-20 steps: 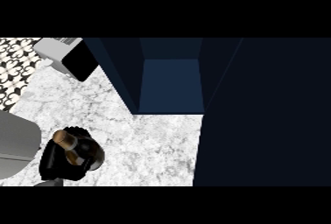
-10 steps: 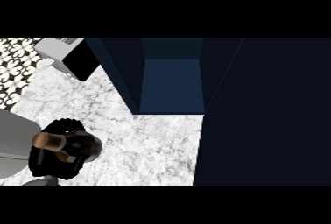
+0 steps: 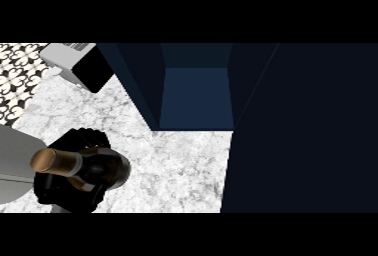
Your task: Pick up the wine, place it into the cabinet and close the cabinet
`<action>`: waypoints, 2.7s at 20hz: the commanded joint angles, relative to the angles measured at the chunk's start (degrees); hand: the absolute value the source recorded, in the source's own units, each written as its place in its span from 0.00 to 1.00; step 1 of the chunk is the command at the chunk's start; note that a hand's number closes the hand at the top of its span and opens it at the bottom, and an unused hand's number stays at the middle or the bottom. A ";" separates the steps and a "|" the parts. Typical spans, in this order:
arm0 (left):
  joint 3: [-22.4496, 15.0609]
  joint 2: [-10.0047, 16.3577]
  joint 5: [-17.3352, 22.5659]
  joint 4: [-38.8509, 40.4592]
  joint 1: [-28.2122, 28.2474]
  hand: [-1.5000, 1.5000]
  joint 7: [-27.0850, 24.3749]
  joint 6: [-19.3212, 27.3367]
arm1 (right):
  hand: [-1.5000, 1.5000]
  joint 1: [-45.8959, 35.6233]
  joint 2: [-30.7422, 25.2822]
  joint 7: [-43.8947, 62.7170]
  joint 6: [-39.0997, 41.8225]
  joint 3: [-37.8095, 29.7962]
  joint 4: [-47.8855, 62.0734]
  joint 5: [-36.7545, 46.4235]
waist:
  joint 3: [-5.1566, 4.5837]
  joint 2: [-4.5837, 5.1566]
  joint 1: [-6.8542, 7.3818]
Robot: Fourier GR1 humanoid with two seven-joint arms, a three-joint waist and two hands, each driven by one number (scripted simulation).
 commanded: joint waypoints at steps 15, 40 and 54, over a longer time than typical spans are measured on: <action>-19.76 -4.78 -3.16 -9.37 -13.36 1.00 18.21 22.01 | 0.00 7.67 0.10 -1.57 3.48 -2.83 -7.70 -6.85 | 0.00 0.07 -0.69; -29.00 -4.79 -2.82 8.14 -34.12 1.00 16.90 45.79 | 0.00 4.48 0.66 0.98 3.25 -3.26 -6.95 -7.09 | -0.03 0.12 -0.75; -28.26 -4.79 5.73 19.89 -32.07 1.00 2.81 44.05 | 0.00 3.71 -0.14 -0.59 3.86 -5.23 -4.67 -7.50 | -0.03 0.16 -0.57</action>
